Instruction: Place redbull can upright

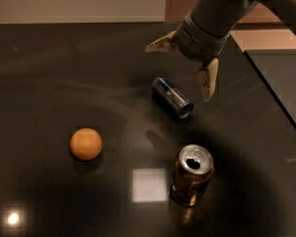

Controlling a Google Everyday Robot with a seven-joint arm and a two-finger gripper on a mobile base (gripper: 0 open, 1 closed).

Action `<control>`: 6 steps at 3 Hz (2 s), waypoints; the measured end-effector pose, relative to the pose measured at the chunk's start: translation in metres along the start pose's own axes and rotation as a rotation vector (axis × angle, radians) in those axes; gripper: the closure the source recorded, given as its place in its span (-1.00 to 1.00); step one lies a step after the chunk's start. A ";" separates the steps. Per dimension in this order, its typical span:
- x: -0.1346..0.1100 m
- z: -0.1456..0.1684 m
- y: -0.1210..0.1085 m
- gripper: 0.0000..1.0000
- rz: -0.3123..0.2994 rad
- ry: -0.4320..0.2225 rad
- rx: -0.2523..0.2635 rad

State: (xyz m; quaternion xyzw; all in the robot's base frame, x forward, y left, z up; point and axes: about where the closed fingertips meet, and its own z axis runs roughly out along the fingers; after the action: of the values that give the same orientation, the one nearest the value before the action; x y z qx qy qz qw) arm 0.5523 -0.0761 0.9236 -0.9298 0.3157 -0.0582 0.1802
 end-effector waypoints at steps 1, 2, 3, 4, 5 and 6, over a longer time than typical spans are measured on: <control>0.004 0.012 0.002 -1.00 -0.203 0.011 -0.055; 0.010 0.022 0.008 -1.00 -0.412 0.045 -0.115; 0.015 0.035 0.011 -1.00 -0.608 0.066 -0.147; 0.019 0.048 0.015 -1.00 -0.755 0.064 -0.169; 0.026 0.059 0.020 -1.00 -0.854 0.052 -0.199; 0.031 0.068 0.026 -1.00 -0.914 0.035 -0.230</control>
Offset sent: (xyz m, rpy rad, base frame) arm 0.0151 -0.0152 -0.0350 -0.3809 -0.1718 0.6894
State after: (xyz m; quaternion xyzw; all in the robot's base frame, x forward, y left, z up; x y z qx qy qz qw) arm 0.5771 -0.0942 0.8508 -0.9863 -0.1186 -0.1119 0.0267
